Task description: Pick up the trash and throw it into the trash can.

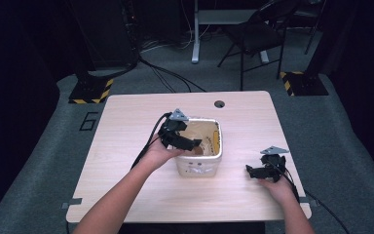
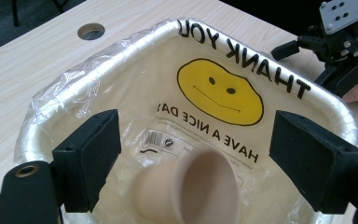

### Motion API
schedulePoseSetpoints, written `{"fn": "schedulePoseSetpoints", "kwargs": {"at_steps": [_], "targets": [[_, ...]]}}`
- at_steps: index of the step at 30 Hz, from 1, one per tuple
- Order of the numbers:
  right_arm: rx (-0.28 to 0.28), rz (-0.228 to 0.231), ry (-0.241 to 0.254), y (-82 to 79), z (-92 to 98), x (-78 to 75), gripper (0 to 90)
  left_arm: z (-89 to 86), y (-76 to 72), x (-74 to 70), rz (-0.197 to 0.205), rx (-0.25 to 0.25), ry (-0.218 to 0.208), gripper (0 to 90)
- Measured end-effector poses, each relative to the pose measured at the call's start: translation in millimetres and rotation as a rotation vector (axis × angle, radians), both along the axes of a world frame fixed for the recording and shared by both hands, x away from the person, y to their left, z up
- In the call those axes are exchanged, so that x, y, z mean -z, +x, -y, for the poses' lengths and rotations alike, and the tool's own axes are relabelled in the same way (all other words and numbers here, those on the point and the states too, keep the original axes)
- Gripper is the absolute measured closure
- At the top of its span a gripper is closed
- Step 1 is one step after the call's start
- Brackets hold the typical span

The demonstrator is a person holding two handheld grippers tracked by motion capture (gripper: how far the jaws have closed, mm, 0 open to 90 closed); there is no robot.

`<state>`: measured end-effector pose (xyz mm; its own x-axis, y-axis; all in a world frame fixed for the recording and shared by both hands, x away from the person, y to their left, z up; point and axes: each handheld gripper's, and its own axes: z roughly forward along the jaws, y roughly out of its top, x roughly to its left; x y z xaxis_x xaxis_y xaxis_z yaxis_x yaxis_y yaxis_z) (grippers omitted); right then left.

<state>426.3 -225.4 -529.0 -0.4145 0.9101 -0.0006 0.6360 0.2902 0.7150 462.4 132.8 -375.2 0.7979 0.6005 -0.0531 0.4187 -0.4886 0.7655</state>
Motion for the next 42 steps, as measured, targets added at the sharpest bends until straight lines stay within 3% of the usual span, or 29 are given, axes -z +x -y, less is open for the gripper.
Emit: {"fn": "schedulePoseSetpoints", "kwargs": {"at_steps": [9,25,42], "targets": [[-0.003,-0.001,0.003,-1.0,-0.1,-0.1,0.0,-13.4,-4.0,-4.2,0.022,-0.008,-0.002,18.8],[-0.008,-0.001,0.0,-0.7,0.0,-0.1,0.0,-77.0,-6.8,-9.7,0.045,-0.116,-0.045,22.5],[-0.009,-0.002,0.002,-0.6,-0.1,-0.1,0.0,-126.7,-7.8,8.8,0.036,-0.223,-0.054,24.5]]}}
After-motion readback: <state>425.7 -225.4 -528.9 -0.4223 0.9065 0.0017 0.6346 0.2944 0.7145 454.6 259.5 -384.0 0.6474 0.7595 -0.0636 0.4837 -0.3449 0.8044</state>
